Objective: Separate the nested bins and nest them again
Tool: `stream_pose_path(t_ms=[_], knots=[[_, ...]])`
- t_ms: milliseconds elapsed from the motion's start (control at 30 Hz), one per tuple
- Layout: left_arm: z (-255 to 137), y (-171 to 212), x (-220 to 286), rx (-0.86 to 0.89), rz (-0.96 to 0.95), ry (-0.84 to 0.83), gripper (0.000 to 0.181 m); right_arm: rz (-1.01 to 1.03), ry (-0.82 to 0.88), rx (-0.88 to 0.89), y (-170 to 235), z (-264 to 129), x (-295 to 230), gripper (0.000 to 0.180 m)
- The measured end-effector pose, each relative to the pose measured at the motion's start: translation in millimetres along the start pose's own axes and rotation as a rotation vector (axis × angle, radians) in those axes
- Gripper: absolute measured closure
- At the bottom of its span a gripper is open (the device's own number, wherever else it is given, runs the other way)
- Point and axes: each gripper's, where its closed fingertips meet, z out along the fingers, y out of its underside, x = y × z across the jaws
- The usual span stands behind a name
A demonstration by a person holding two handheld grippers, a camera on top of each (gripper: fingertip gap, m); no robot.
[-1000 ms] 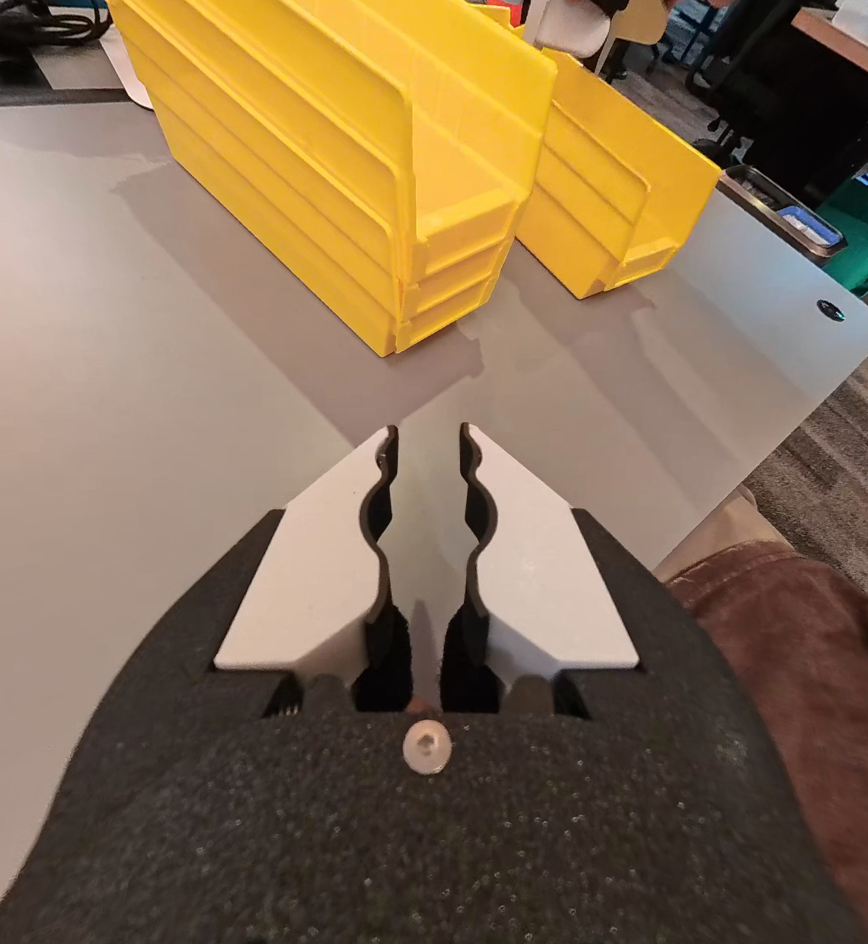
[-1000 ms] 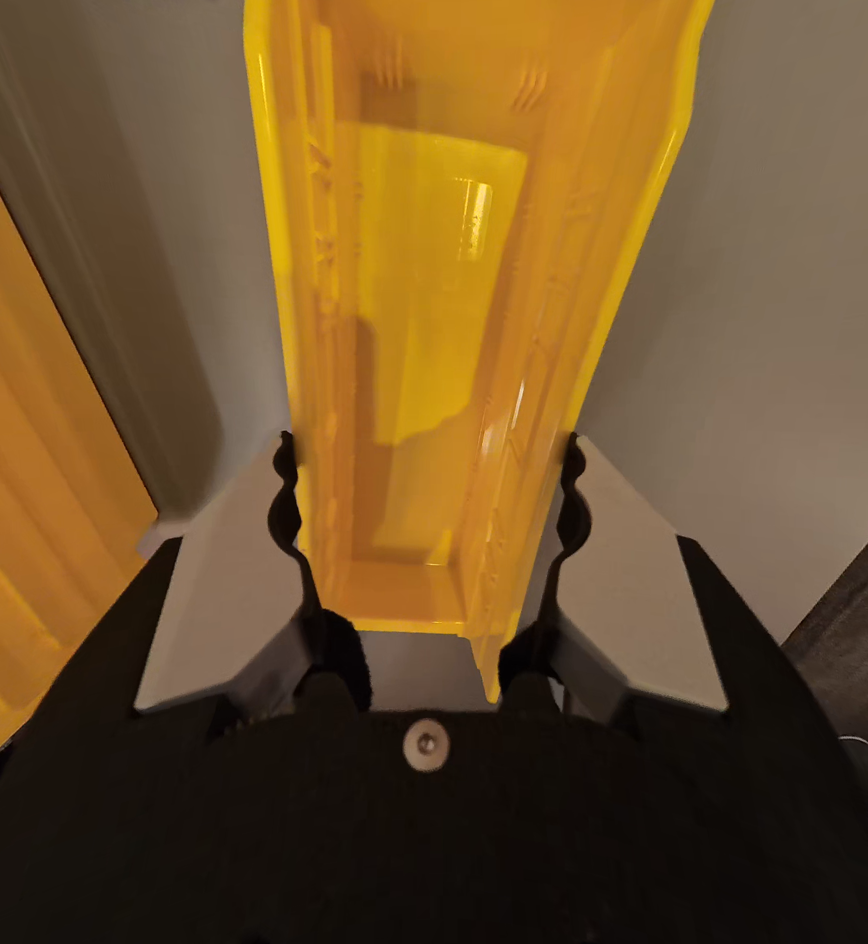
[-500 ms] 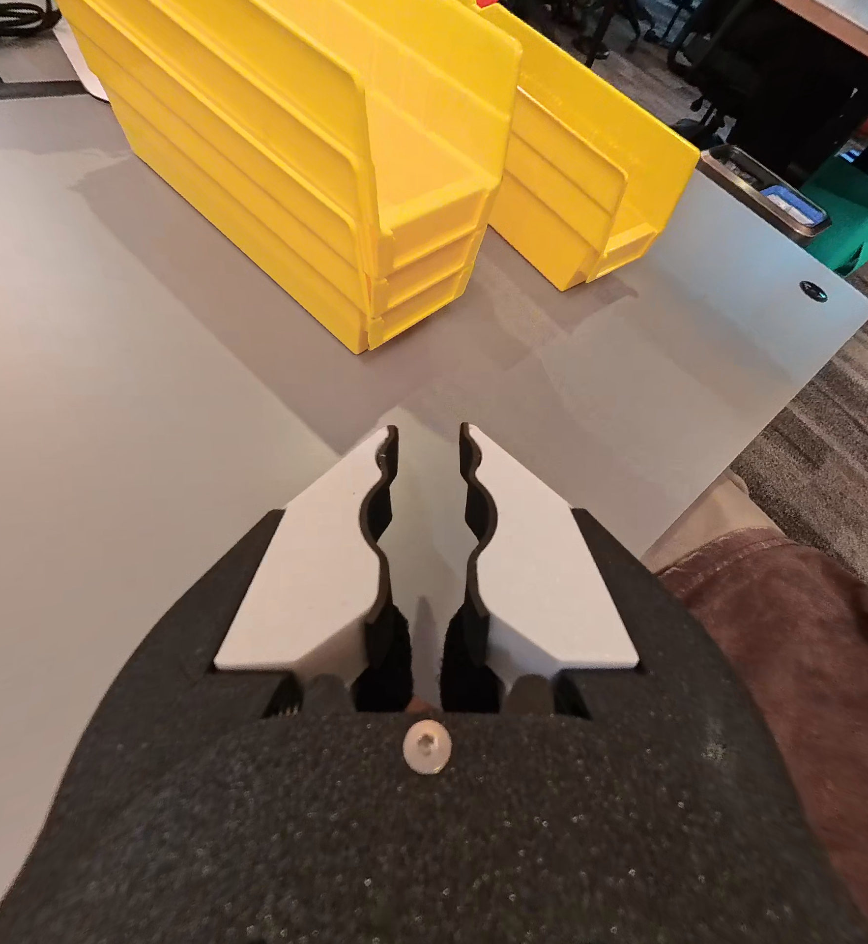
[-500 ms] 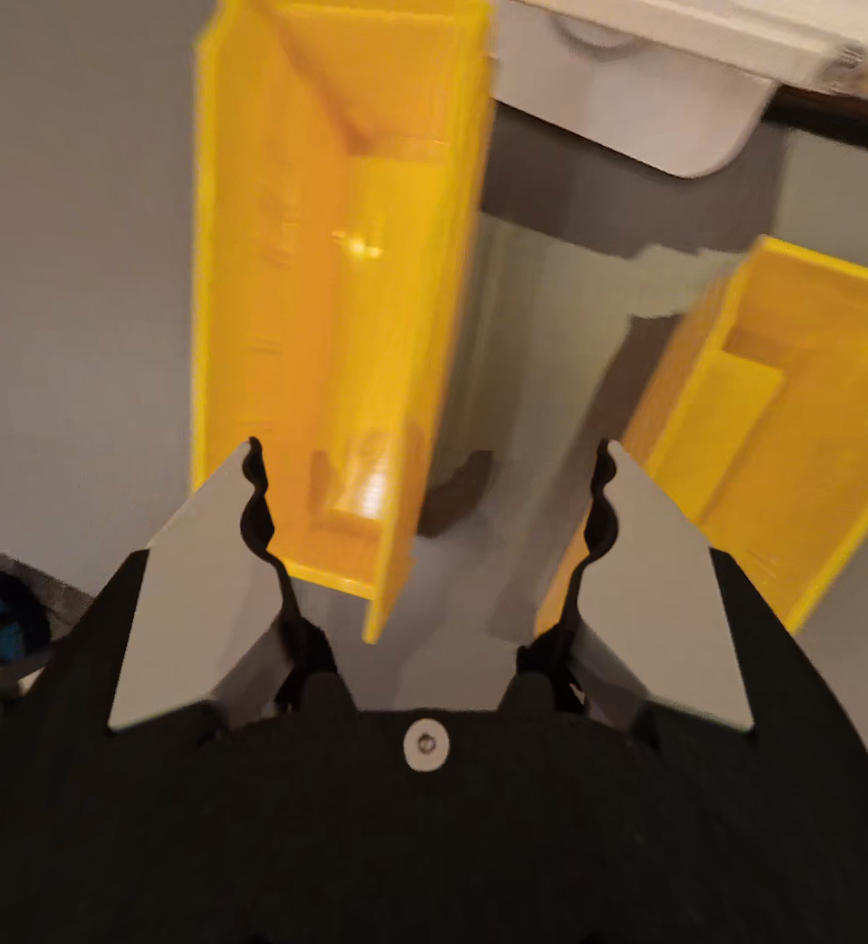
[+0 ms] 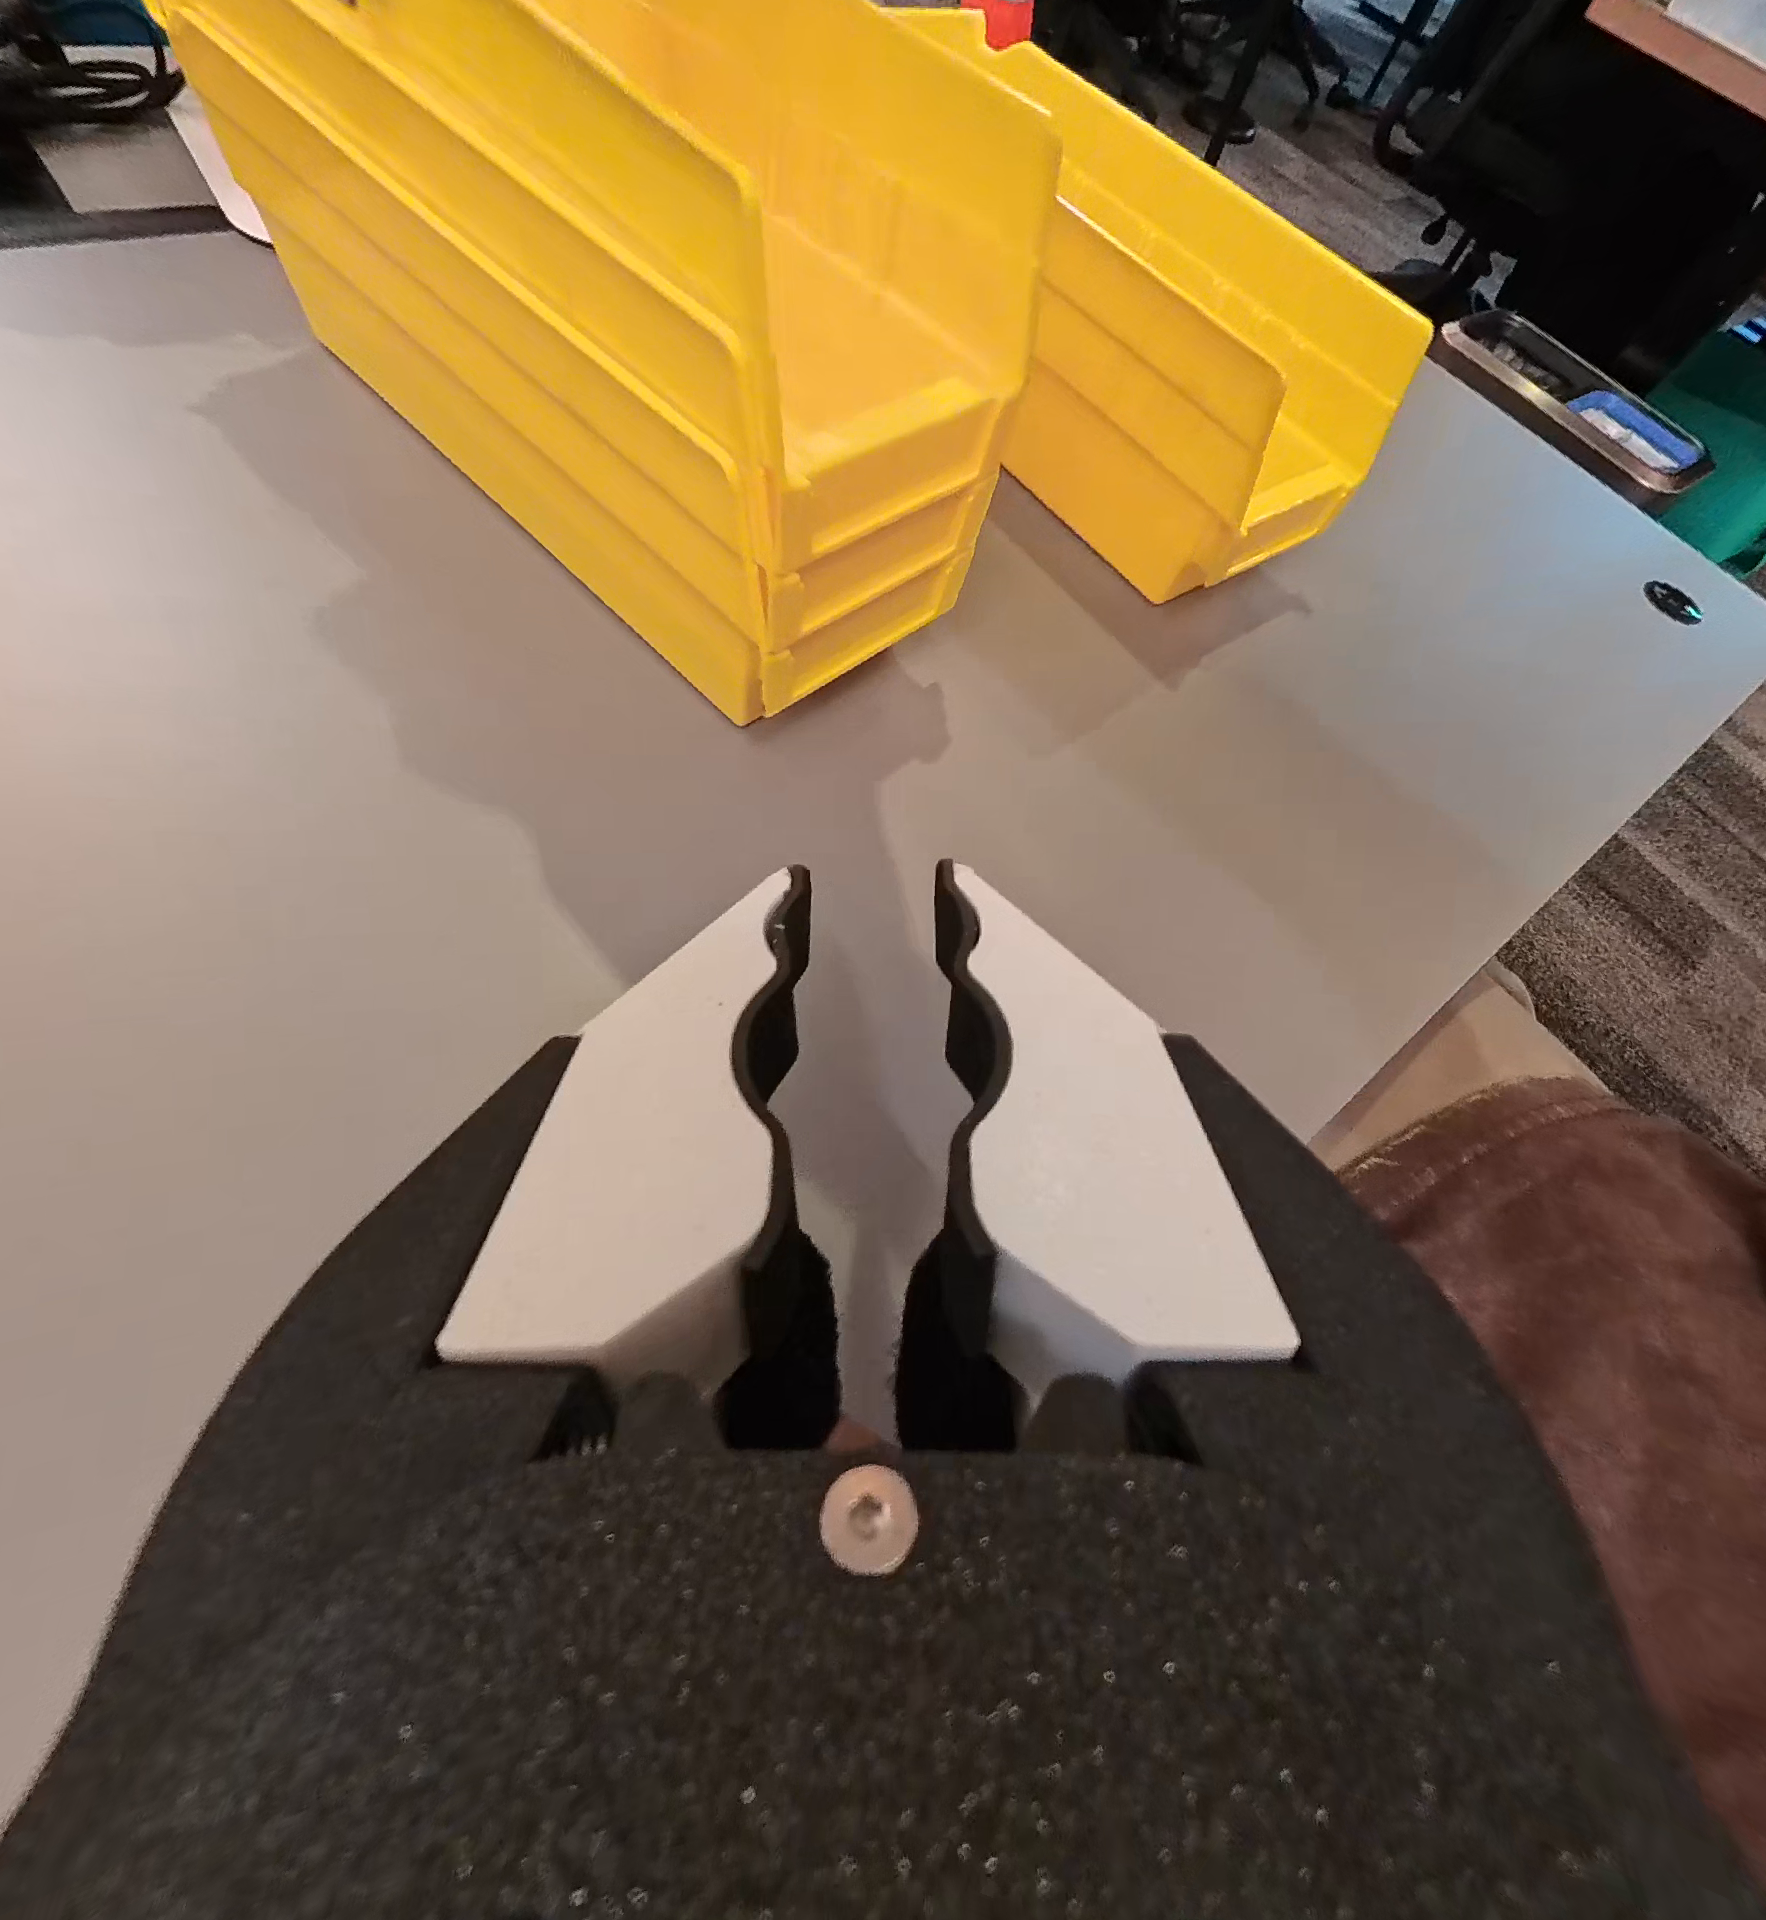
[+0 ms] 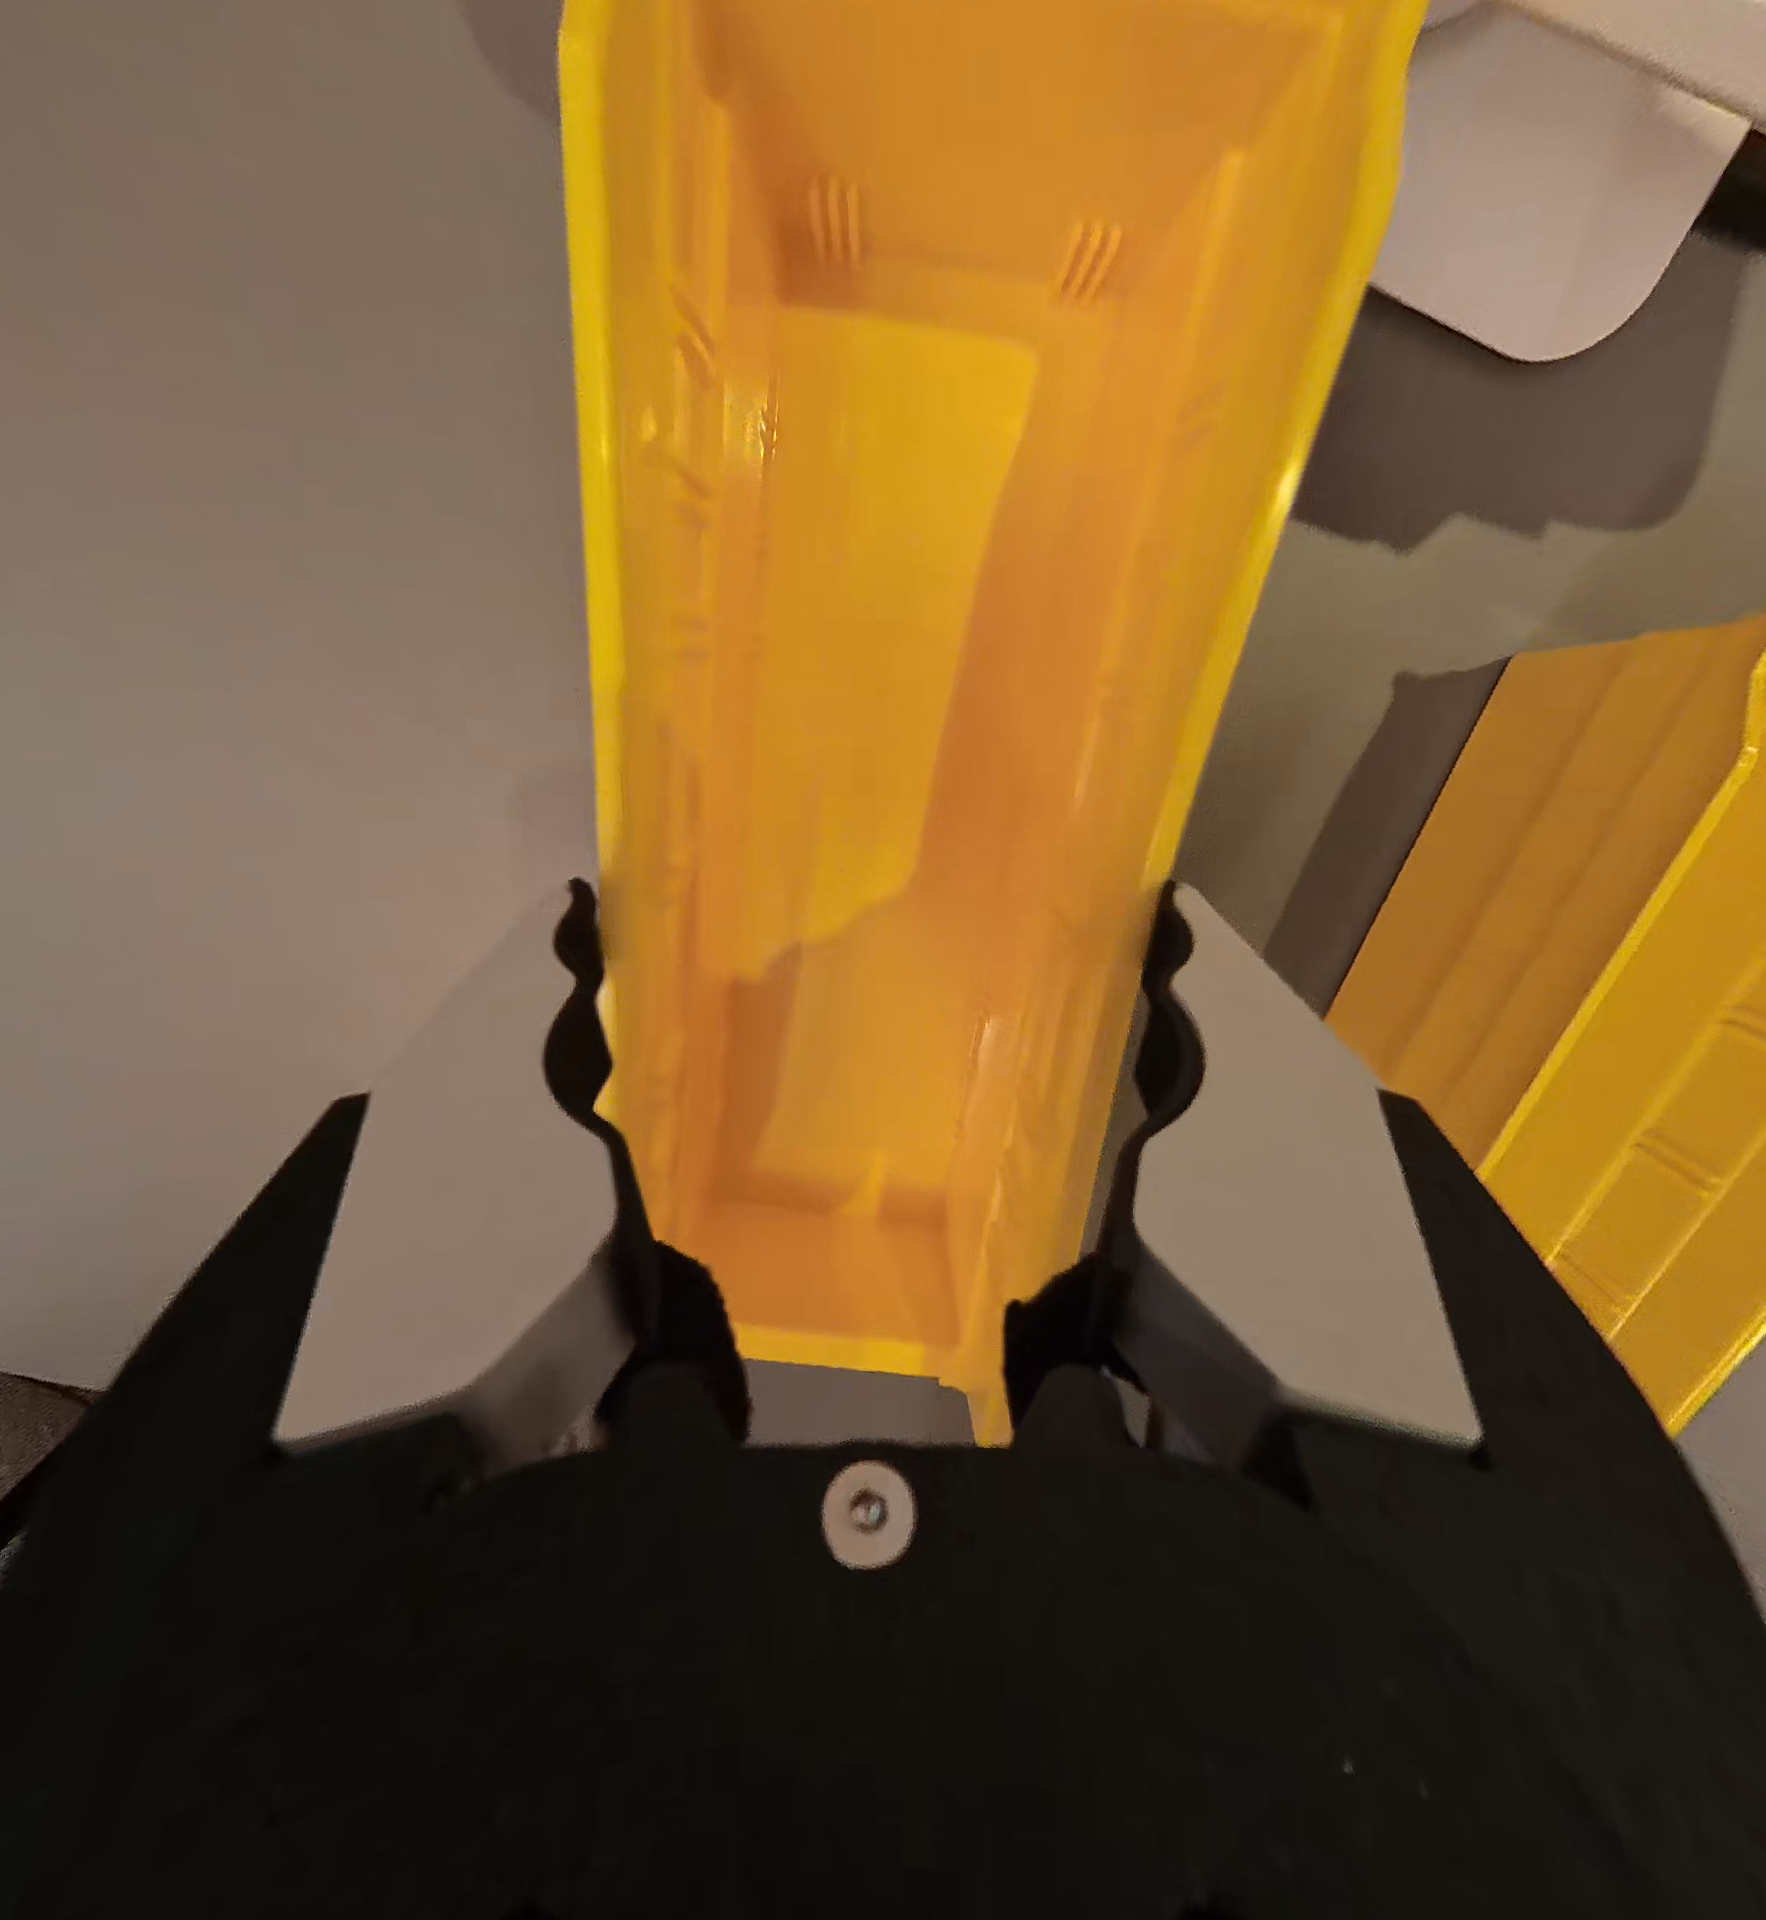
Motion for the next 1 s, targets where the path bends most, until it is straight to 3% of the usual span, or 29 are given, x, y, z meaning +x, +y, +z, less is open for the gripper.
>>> stream_pose_path(t_ms=[233, 533, 1000], knots=[[2.8, -1.5, 3.9, 0.001, 0.010, 0.006, 0.159, 0.055, 0.003, -0.084, 14.0, -6.5, 2.9, 0.091], [5.0, -2.8, 10.0, 0.005, 0.045, 0.006, 0.161, 0.088, 0.001, -0.091, 19.1, -21.1, 5.8, 0.092], [7.1, -0.4, 12.3, -0.007, 0.053, 0.011, 0.161, 0.089, -0.007, -0.030, 17.1, -90.3, 23.1, 0.091]])
